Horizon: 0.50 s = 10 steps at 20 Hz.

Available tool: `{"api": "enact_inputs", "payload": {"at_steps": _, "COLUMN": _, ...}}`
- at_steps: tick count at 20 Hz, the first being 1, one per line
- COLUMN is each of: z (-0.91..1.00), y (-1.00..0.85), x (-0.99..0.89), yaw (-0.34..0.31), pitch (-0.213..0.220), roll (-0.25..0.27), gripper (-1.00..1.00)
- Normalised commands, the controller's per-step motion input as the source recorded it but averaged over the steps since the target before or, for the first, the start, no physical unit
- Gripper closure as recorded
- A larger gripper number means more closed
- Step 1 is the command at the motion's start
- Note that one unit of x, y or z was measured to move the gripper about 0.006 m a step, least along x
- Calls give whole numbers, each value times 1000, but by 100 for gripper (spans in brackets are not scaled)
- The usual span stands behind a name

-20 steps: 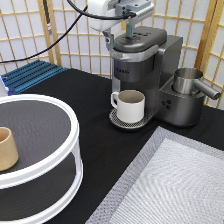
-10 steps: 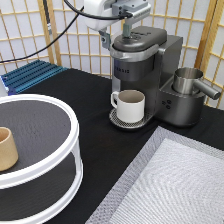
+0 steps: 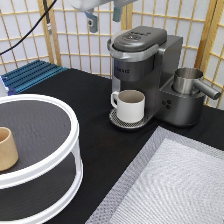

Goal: Make coffee

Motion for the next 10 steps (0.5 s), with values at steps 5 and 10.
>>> {"api": "enact_inputs", "payload": {"at_steps": 5, "z": -620, "y": -1000, "x": -91, "yaw": 0, "pitch": -86, "roll": 41, "gripper": -100}}
{"api": "enact_inputs", "payload": {"at_steps": 10, "z": -271, "y": -430, "x": -247, "yaw": -2, "pitch": -84, "roll": -25, "gripper": -100}}
